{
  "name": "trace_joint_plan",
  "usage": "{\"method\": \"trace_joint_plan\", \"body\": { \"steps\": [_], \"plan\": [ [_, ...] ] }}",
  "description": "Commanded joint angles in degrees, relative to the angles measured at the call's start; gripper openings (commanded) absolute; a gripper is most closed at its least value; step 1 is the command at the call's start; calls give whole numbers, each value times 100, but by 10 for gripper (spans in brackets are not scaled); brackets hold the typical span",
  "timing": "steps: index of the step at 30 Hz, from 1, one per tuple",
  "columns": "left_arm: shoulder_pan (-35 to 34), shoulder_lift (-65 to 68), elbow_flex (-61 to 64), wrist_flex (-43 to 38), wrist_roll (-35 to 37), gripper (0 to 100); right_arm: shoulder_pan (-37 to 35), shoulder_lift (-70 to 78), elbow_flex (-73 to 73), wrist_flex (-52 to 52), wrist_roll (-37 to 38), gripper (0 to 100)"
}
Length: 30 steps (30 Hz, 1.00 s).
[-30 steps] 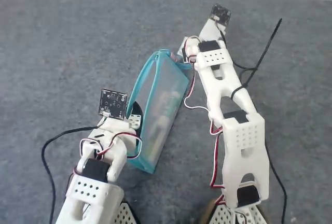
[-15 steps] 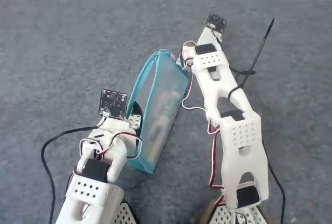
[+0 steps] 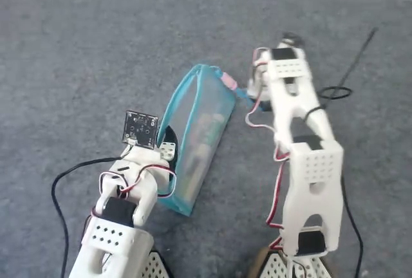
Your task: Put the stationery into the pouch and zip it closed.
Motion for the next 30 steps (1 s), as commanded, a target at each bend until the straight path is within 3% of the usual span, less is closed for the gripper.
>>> {"method": "trace_joint_plan", "body": {
  "steps": [1,17,25,30],
  "plan": [
    [9,-9,-57,0,-70,11,646,-743,-97,505,325,6],
    [70,-9,-66,0,-70,12,2598,-3310,484,1367,1705,6],
    [774,-9,13,264,-123,12,2853,-6281,3068,127,2585,6],
    [1345,-9,22,607,-765,11,2519,-8831,4193,-611,2716,6]
  ]
}}
